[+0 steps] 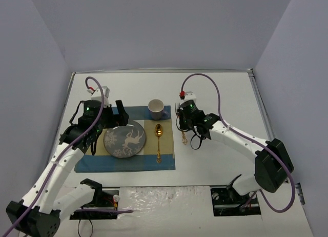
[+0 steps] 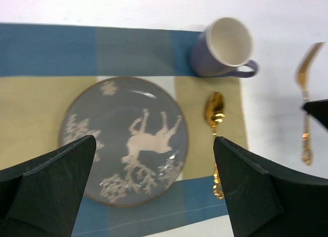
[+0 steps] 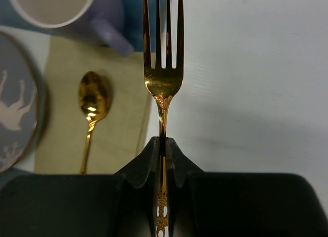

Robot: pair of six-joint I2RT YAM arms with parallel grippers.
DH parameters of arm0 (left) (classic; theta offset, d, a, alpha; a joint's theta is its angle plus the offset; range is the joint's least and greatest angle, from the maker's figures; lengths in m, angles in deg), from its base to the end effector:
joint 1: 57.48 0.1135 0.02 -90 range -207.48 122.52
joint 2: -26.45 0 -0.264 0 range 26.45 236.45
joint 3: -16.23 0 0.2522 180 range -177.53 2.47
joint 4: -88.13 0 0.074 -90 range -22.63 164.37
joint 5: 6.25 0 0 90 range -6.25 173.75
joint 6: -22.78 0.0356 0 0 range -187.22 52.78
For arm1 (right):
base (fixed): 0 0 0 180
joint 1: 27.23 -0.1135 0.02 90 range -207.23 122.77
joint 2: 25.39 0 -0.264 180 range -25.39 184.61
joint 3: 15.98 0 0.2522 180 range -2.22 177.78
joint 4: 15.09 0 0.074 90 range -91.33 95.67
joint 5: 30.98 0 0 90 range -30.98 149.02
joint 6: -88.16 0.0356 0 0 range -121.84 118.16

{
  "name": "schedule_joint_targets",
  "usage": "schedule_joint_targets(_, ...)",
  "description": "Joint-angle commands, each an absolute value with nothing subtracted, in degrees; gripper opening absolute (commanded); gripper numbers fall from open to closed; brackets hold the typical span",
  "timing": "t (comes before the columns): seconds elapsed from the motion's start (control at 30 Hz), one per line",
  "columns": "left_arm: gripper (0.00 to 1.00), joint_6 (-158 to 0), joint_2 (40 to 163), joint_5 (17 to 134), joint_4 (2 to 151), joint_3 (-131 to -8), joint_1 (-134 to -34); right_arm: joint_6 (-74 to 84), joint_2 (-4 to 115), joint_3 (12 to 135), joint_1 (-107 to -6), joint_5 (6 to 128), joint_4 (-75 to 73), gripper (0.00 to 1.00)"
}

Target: Set the dinner table for one person

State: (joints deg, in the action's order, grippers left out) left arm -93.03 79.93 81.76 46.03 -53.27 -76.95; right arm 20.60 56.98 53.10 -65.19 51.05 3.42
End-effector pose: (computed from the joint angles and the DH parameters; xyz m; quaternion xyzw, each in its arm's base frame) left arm 0.1917 -0.0691 0.3471 -0.0377 0.8475 -0.2173 0.4828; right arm 0.2579 0.1949 0.2596 -0.0842 0.8682 0.1916 0.4499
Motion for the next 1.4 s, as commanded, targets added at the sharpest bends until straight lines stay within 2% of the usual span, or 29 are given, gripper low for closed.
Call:
schedule_joint_targets(0.0, 0.97, -97.4, 85.4, 78.9, 57.6, -59.3, -82.5, 23.2, 55.1, 57.6, -70.8, 50.5, 2.9, 0.0)
schedule_joint_targets(0.2, 0.95, -99.3, 93.2, 80.2, 64.2, -61.9, -88.4, 25.6, 55.4, 58.2, -75.3, 50.8, 0.1, 0.0)
schedule_joint_targets(0.53, 0.67, -100.9, 100.8, 81.7, 71.8, -62.5, -94.4, 30.2, 53.8, 56.5, -77.4, 51.1, -4.7, 0.0)
schedule_joint_targets(1.03, 0.46, -100.1, 104.9, 80.8, 75.5, -63.1, -95.9, 31.9, 53.4, 55.3, -77.6, 53.2, -7.0, 0.0)
schedule_joint_targets(1.37, 0.28, -99.3, 106.0, 80.6, 76.7, -63.4, -95.9, 32.9, 53.7, 54.7, -77.6, 54.4, -8.3, 0.0)
